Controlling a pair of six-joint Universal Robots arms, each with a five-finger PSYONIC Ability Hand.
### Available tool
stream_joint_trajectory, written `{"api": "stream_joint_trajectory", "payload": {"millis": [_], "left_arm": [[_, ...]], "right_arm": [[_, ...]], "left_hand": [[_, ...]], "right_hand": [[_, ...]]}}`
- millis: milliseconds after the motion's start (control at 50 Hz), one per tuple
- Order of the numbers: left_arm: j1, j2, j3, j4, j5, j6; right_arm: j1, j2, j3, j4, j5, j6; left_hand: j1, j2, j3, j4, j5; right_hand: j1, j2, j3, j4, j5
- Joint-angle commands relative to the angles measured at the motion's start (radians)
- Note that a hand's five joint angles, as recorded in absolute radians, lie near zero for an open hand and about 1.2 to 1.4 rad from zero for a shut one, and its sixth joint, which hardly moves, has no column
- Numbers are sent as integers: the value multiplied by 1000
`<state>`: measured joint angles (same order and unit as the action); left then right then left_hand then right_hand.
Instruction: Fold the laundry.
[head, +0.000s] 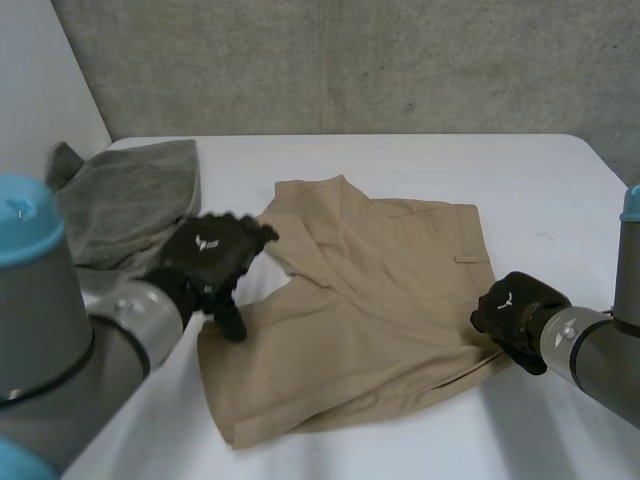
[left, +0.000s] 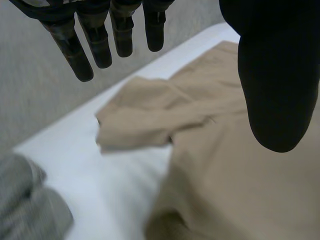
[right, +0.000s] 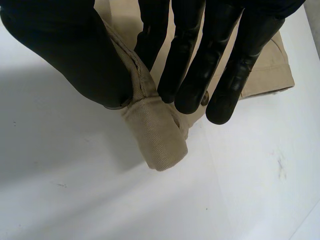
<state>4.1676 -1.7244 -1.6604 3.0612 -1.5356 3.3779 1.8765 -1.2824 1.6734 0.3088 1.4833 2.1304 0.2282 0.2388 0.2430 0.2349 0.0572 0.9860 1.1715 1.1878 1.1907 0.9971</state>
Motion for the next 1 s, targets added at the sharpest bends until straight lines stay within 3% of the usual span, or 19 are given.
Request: {"api": "stream_joint_trajectory", "payload": {"millis": [20,140,260,480,700,800,1000], "left_arm": [[62,-222,213,122,161,133],[89,-408,387,136,224,159],[127,-581,536,180,342,196],[149,-750,657,221,354,241],[154,-830,725,221,347,242],[158,-827,723,232,306,245],[155,-730,579,284,164,370]], "right_arm": [[3,-8,32,-36,-2,3],[3,-8,58,-63,-2,3],[4,-8,72,-71,-2,5],[3,-8,101,-83,-2,5],[3,-8,126,-109,0,5],[3,-8,132,-111,-2,5],[7,-6,134,-131,0,8]], "left_hand": [[158,147,143,151,154],[302,292,287,295,299],[419,409,405,413,416],[464,453,449,457,460],[778,767,763,771,774],[1167,1156,1152,1160,1163],[1168,1157,1153,1161,1165]], "right_hand": [[410,225,208,206,225],[410,225,208,206,225],[410,225,208,206,225],[410,225,208,206,225],[410,225,208,206,225],[410,225,208,206,225],[410,225,208,206,225]]}}
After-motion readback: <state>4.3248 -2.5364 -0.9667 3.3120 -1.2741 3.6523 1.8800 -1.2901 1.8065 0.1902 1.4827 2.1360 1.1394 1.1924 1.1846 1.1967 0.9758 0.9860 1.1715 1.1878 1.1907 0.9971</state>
